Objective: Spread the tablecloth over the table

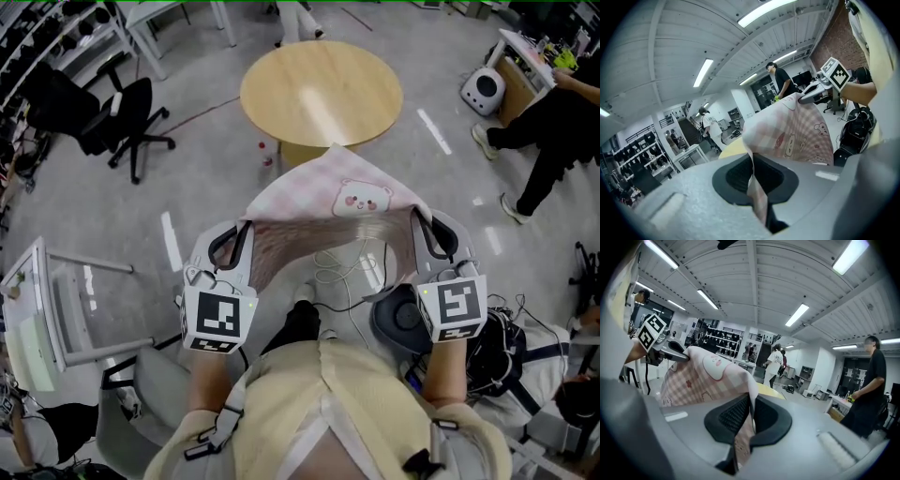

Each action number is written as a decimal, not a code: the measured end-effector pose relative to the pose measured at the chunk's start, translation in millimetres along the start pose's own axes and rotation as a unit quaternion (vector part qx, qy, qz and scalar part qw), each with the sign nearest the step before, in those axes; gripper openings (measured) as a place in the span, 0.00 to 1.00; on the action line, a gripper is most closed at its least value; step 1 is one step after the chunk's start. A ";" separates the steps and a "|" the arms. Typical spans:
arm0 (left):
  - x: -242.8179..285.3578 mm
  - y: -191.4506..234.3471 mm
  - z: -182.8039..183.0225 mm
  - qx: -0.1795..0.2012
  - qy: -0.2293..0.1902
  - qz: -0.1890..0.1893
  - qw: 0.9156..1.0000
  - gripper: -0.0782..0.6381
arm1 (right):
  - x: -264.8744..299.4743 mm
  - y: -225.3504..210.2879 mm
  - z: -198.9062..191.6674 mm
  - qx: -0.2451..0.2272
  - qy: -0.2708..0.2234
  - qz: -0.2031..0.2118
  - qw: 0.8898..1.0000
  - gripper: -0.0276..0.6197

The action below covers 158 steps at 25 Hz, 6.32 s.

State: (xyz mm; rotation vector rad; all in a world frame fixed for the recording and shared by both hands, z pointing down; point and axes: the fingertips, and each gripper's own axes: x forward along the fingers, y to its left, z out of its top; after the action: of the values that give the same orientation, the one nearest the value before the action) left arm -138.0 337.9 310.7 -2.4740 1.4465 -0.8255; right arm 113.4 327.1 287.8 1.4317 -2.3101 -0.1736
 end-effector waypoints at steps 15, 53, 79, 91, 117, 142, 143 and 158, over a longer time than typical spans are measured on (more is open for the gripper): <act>69.4 78.4 -1.8 0.016 -0.029 -0.051 0.998 0.12 | 87.1 -14.3 34.4 -0.009 0.034 -0.034 0.999 0.06; 272.3 179.1 97.8 0.075 -0.007 0.034 0.997 0.12 | 259.1 -167.1 64.1 -0.040 -0.034 -0.044 0.998 0.06; 398.3 257.7 192.1 0.144 -0.053 0.048 0.987 0.12 | 360.3 -276.1 105.9 -0.085 -0.061 -0.090 0.990 0.06; 482.2 323.8 218.0 0.167 -0.081 0.024 0.982 0.13 | 452.9 -328.8 139.3 -0.107 -0.055 -0.129 0.984 0.07; 684.8 404.4 166.0 0.182 -0.006 -0.042 0.982 0.15 | 642.4 -387.5 118.3 -0.133 0.032 -0.110 0.984 0.07; 851.3 392.0 -20.3 0.191 0.099 -0.098 0.972 0.17 | 808.9 -349.9 -44.1 -0.122 0.166 -0.074 0.976 0.08; 854.4 390.0 -26.1 0.189 0.103 -0.101 0.971 0.17 | 811.9 -348.3 -49.2 -0.122 0.168 -0.074 0.975 0.08; 886.8 371.6 -85.6 0.169 0.133 -0.105 0.971 0.21 | 842.3 -328.0 -109.5 -0.108 0.183 -0.068 0.975 0.11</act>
State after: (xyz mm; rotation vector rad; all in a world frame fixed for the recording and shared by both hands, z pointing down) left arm -127.3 -591.7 570.5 -2.3437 1.0093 -1.3638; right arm 105.5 -553.4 519.3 1.3812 -1.8403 -0.1775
